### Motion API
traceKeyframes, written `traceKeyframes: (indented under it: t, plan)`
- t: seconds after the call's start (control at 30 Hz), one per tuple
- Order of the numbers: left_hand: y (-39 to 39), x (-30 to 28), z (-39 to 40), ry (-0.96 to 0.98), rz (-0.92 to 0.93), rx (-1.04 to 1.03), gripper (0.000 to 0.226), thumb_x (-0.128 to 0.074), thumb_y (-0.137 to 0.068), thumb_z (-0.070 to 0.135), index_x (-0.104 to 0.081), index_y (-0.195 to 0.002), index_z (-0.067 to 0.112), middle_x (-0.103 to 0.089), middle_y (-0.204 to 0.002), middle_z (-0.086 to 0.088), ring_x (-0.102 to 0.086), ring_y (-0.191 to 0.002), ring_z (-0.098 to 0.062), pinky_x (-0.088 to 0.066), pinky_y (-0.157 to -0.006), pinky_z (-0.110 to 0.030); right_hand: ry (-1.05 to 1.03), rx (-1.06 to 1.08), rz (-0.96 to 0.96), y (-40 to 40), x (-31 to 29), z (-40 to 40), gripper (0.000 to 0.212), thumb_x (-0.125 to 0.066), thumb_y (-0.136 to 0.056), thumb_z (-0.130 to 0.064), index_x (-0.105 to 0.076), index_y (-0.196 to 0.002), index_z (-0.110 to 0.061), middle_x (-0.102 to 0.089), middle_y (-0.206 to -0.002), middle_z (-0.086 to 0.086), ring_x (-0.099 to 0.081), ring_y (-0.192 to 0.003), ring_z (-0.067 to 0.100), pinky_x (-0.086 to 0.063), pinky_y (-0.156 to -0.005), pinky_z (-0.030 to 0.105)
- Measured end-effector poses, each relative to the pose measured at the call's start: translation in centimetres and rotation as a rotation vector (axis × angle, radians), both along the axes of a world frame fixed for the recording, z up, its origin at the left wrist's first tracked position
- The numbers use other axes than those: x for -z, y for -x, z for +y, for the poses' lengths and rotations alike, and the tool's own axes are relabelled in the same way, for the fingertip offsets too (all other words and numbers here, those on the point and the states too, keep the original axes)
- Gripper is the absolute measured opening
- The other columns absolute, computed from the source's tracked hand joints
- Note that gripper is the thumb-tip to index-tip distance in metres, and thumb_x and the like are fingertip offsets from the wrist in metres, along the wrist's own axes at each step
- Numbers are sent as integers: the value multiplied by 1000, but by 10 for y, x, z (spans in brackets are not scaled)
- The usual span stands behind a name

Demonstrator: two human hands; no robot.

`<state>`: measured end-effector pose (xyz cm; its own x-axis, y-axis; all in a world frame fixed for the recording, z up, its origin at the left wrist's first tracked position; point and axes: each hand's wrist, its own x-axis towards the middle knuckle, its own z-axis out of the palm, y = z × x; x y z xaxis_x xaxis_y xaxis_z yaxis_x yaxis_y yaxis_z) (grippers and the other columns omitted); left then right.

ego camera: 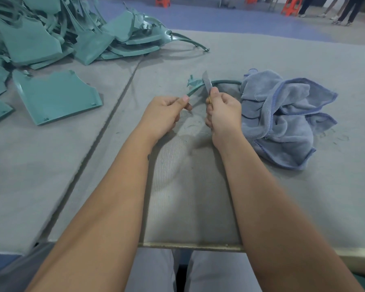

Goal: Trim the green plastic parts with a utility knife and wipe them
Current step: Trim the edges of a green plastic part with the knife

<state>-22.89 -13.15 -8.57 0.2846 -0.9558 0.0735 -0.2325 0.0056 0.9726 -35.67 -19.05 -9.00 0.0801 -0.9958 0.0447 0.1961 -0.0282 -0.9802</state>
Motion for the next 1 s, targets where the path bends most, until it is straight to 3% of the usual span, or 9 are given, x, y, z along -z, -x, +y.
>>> traceKeyframes:
  t: [0.07, 0.17, 0.27, 0.37, 0.47, 0.53, 0.67, 0.8, 1.0]
  plan:
    - [0, 0, -1, 18, -123, -49, 30, -45, -101, 31, -68, -87, 20, -48, -56, 5, -45, -49, -11, -42, -54, -25, 32, -97, 7, 0, 0, 3, 34, -51, -100, -25, -49, -68, -14, -37, -48, -3, -25, -40, 7, -22, -38, 20]
    - [0, 1, -5, 61, -299, -156, 28, -37, -102, 21, -62, -91, 18, -55, -69, 4, -51, -61, -14, -45, -64, -33, 133, -200, 118, -3, 2, 9, 35, -53, -99, -21, -51, -64, -14, -37, -46, -2, -29, -38, 5, -24, -38, 16]
    - [0, -2, -7, 48, -132, -128, 28, -37, -97, 8, -58, -83, 22, -55, -72, 5, -42, -51, -8, -36, -48, -21, 225, -272, 151, -8, 3, 13, 35, -53, -99, -15, -54, -64, -14, -39, -45, -4, -30, -40, 5, -26, -41, 16]
    - [0, -5, -6, -19, 140, -2, 22, -42, -84, -3, -59, -89, 9, -48, -64, -1, -28, -44, -9, -20, -40, -18, 262, -290, 150, -7, 3, 13, 37, -52, -99, -16, -54, -63, -14, -40, -46, -2, -29, -43, 7, -25, -43, 19]
    - [5, -8, -4, -32, 277, 81, 5, -48, -72, 5, -50, -75, 8, -41, -56, -1, -22, -41, -8, -15, -39, -16, 252, -272, 171, -7, 5, 10, 36, -52, -99, -17, -50, -64, -9, -36, -50, 3, -27, -44, 7, -24, -43, 19]
    - [6, -8, -4, -44, 332, 99, 10, -54, -75, 13, -46, -70, 11, -35, -53, 3, -20, -40, -7, -14, -38, -14, 231, -272, 196, -8, 7, 8, 34, -52, -99, -17, -49, -66, -9, -34, -48, 0, -26, -43, 7, -23, -42, 19]
    - [7, -6, -3, -20, 211, 70, 14, -55, -98, 20, -58, -99, 6, -30, -51, 9, -21, -42, -7, -16, -37, -17, 212, -223, 244, -8, 8, 6, 39, -54, -98, -17, -49, -59, -16, -35, -41, -10, -26, -42, 6, -23, -41, 18]
    - [11, -2, -6, 21, 134, 2, 31, -60, -95, 27, -67, -100, -3, -30, -49, 7, -23, -41, -8, -17, -40, -19, 180, -144, 233, -7, 7, 7, 40, -57, -95, -19, -48, -57, -18, -35, -43, -9, -25, -42, 6, -23, -40, 18]
    - [16, 2, -10, 130, -39, -119, 34, -64, -91, 37, -71, -78, 7, -28, -41, 11, -22, -43, -8, -18, -43, -25, 160, -78, 225, -8, 4, 8, 43, -58, -95, -22, -46, -54, -20, -32, -48, -5, -23, -41, 5, -21, -38, 19]
